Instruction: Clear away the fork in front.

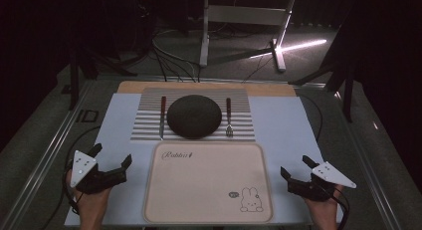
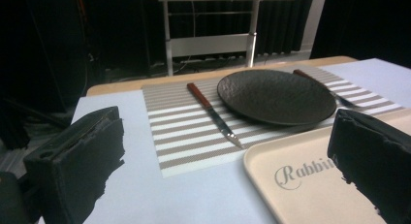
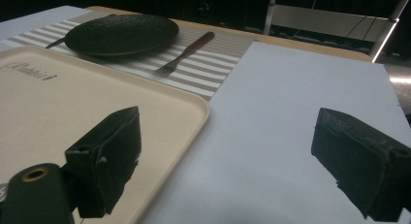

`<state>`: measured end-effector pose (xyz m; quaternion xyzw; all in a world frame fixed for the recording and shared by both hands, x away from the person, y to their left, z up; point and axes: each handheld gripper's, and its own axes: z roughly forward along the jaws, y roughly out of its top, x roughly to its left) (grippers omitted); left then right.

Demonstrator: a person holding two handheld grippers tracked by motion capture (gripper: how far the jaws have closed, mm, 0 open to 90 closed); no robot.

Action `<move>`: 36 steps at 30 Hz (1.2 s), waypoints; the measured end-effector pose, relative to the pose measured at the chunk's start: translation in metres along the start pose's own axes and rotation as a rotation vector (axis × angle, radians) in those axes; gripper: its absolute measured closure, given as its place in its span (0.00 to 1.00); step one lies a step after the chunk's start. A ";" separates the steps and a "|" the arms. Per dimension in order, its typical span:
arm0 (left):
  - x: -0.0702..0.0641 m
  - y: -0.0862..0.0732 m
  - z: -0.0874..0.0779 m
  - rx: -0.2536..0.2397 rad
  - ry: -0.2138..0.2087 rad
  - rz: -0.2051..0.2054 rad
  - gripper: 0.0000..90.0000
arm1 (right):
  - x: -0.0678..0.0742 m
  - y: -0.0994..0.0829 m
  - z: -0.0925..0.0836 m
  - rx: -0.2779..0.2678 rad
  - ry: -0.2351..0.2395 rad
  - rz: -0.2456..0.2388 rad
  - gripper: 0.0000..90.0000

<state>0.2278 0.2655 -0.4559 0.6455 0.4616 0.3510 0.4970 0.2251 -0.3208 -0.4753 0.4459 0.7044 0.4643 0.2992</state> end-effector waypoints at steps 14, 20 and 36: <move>0.004 -0.001 0.010 0.000 0.024 0.001 0.00 | 0.000 0.000 0.004 0.012 -0.015 -0.005 0.12; 0.008 -0.001 0.013 -0.001 0.034 -0.003 0.00 | -0.001 0.002 0.004 0.002 -0.021 -0.001 0.12; 0.008 -0.005 0.016 0.028 0.067 0.023 0.00 | 0.010 0.036 0.019 0.012 0.007 -0.043 0.12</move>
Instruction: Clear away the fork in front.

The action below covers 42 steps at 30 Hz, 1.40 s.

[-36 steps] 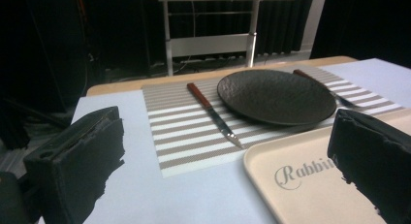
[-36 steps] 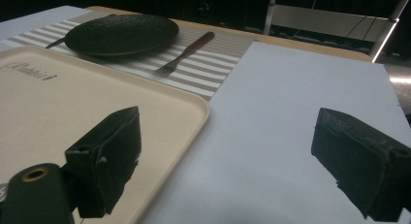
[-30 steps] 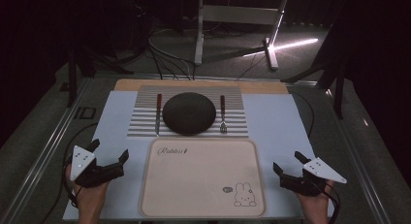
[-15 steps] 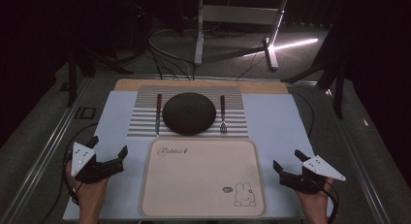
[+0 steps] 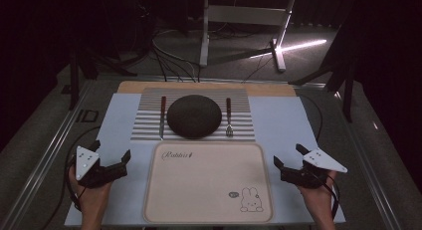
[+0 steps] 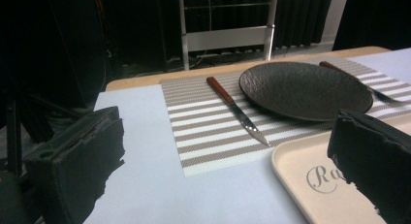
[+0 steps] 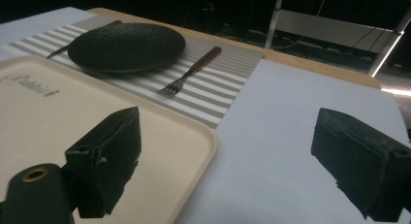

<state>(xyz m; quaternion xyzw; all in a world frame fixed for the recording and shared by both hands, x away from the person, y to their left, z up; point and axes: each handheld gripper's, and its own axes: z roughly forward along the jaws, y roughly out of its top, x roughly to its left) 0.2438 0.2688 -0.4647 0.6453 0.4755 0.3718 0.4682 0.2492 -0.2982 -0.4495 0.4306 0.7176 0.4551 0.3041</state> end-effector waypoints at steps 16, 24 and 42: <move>0.001 -0.002 0.000 0.010 0.007 -0.010 0.00 | 0.001 0.021 0.022 0.010 -0.006 0.024 0.12; 0.001 -0.002 0.000 0.005 0.007 -0.012 0.00 | 0.004 0.032 0.034 0.022 -0.005 0.033 0.12; 0.000 -0.002 0.000 0.008 0.019 -0.012 0.00 | 0.011 0.065 0.058 0.038 0.004 0.027 0.12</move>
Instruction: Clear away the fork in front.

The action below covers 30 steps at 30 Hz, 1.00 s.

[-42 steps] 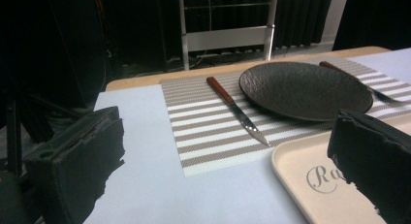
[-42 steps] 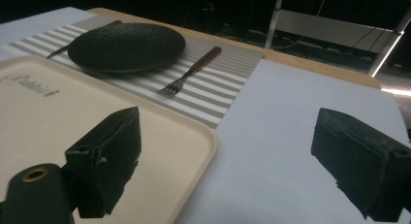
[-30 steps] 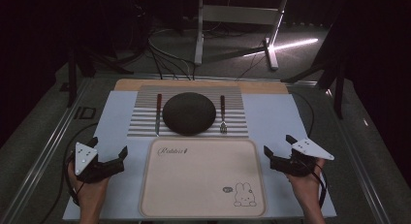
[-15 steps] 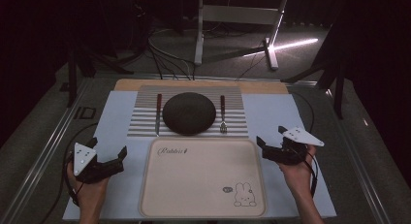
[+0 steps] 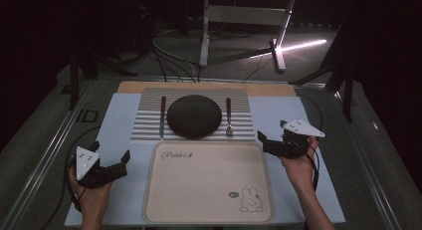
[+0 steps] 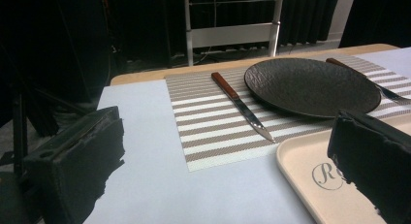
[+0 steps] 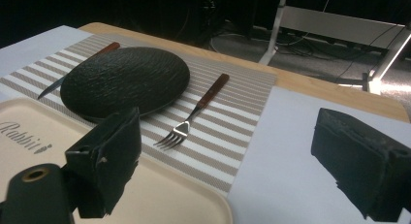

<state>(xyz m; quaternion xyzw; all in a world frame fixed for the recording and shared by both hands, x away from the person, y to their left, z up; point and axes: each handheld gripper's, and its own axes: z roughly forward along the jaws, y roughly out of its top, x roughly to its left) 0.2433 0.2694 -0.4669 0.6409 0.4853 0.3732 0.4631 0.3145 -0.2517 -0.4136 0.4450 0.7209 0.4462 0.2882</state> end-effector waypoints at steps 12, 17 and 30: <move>-0.001 0.000 0.000 0.001 0.000 0.005 0.00 | 0.006 0.020 0.018 0.026 -0.010 -0.006 0.12; 0.000 0.000 0.000 0.002 0.001 0.004 0.00 | 0.011 0.030 0.030 0.050 -0.012 -0.008 0.12; -0.001 0.000 -0.001 -0.002 0.003 0.002 0.00 | 0.017 0.050 0.058 0.117 -0.018 0.024 0.12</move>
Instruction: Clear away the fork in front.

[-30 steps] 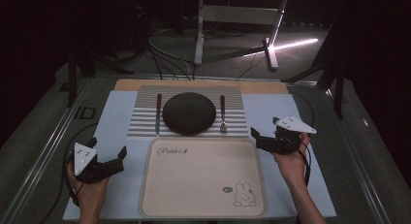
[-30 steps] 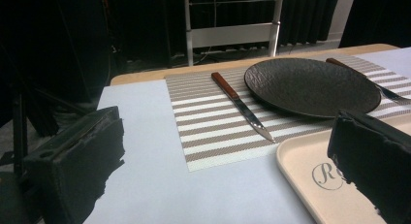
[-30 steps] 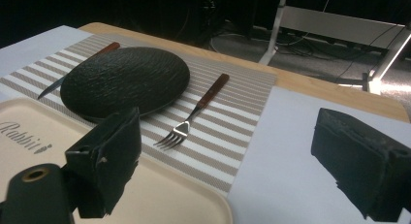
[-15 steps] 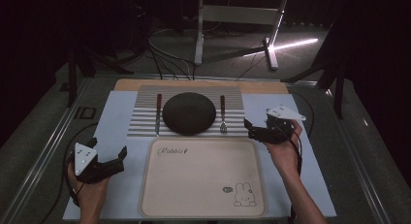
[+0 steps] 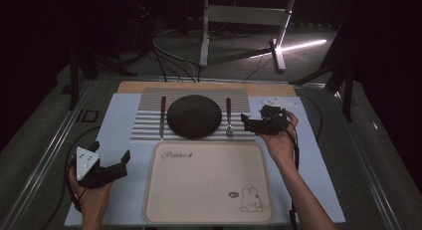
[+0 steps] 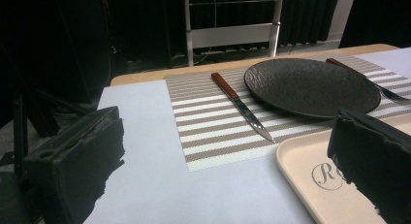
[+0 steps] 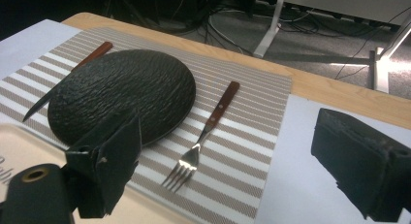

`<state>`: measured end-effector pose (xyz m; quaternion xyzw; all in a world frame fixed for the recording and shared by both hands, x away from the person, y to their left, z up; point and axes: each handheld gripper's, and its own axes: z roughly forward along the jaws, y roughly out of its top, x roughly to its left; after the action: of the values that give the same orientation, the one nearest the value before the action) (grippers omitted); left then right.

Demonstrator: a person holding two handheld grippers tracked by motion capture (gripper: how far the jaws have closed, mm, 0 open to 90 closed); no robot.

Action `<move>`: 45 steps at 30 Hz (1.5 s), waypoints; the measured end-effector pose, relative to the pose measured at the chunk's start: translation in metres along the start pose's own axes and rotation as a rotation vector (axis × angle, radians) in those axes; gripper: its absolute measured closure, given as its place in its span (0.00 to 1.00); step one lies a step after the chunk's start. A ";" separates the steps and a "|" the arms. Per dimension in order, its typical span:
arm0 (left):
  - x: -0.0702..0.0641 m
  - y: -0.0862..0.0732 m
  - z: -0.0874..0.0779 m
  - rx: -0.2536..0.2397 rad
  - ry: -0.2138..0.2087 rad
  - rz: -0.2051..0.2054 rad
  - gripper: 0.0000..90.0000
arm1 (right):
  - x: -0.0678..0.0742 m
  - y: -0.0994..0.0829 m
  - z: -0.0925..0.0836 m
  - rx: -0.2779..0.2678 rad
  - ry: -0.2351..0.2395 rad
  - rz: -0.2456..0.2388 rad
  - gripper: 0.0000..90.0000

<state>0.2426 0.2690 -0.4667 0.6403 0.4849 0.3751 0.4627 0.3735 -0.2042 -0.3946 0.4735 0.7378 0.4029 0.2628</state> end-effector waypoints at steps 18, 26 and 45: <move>0.000 0.000 -0.001 -0.006 0.003 -0.003 0.00 | -0.009 0.034 0.035 0.015 -0.019 0.006 0.12; 0.000 0.000 -0.001 -0.007 0.004 -0.001 0.00 | -0.023 0.050 0.050 0.020 -0.049 0.033 0.12; 0.000 0.000 -0.002 -0.012 0.004 -0.006 0.00 | -0.026 0.056 0.093 0.040 -0.082 0.037 0.12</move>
<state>0.2403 0.2695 -0.4660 0.6353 0.4855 0.3780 0.4666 0.4835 -0.1830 -0.3969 0.5084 0.7254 0.3734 0.2757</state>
